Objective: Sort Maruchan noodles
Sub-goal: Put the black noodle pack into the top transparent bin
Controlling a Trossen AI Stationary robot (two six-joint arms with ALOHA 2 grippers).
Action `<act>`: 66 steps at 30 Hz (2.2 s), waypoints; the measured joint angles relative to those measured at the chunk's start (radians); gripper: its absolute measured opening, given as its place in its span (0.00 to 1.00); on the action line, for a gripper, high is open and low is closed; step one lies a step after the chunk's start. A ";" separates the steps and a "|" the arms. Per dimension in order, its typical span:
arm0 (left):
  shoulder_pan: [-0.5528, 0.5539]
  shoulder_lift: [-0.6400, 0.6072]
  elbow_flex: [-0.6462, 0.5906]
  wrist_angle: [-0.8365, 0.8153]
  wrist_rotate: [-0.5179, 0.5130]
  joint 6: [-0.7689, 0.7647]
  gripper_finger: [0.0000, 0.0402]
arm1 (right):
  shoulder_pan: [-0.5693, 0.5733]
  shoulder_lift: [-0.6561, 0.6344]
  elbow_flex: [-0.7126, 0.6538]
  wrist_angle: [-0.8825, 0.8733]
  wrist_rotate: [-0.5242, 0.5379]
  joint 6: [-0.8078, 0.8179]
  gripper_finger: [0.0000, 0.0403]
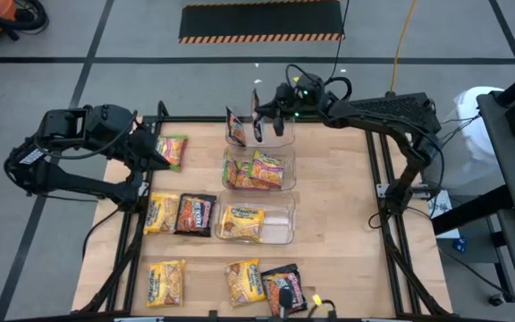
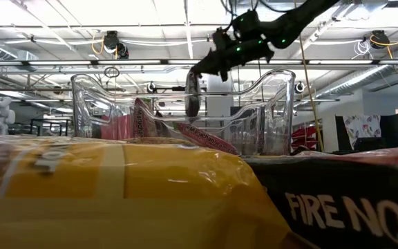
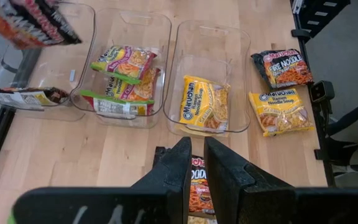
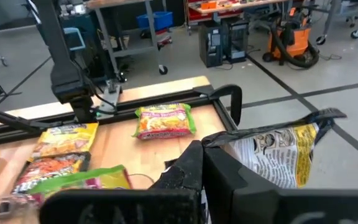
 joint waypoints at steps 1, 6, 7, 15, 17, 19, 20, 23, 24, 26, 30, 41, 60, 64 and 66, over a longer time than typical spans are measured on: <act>0.000 0.000 0.000 0.000 0.000 0.000 0.12 | 0.000 0.020 0.016 0.001 -0.001 -0.001 0.00; 0.000 0.000 0.000 0.000 0.000 -0.009 0.12 | -0.004 0.109 0.063 0.000 -0.028 -0.003 0.00; 0.000 0.000 0.000 0.000 0.000 -0.015 0.12 | -0.004 0.120 0.065 0.001 -0.030 -0.003 0.00; 0.000 0.000 0.000 0.000 0.000 -0.021 0.12 | -0.005 0.198 0.077 0.002 -0.028 -0.032 0.00; 0.000 0.000 0.000 0.000 0.000 -0.022 0.12 | -0.005 0.213 0.077 0.002 -0.028 -0.039 0.00; 0.000 0.000 0.000 0.000 0.000 -0.022 0.12 | -0.005 0.226 0.077 0.003 -0.027 -0.041 0.00; 0.000 0.000 0.000 0.000 0.000 -0.022 0.12 | -0.005 0.231 0.077 0.006 -0.027 -0.042 0.00; 0.000 0.000 0.000 0.001 0.000 -0.022 0.12 | -0.005 0.244 0.077 0.004 -0.026 -0.064 0.00; 0.000 0.000 0.000 0.001 0.000 -0.022 0.12 | -0.005 0.245 0.077 -0.005 -0.025 -0.066 0.00; 0.000 0.000 0.000 0.000 0.000 -0.022 0.12 | -0.003 0.245 0.077 -0.010 -0.025 -0.080 0.00; 0.000 0.000 0.000 0.001 0.000 -0.022 0.12 | -0.003 0.245 0.077 -0.025 -0.023 -0.114 0.00; 0.000 0.000 0.000 0.001 -0.001 -0.048 0.12 | 0.003 0.245 0.077 -0.060 -0.020 -0.202 0.00; 0.000 0.000 0.000 0.001 -0.001 -0.055 0.12 | 0.029 0.245 0.077 -0.029 0.052 -0.213 0.07; 0.000 0.000 0.000 0.001 -0.001 -0.056 0.12 | 0.042 0.245 0.077 -0.029 0.052 -0.221 0.13; 0.000 0.000 0.000 0.001 -0.001 -0.057 0.12 | 0.048 0.245 0.077 -0.028 0.052 -0.230 0.16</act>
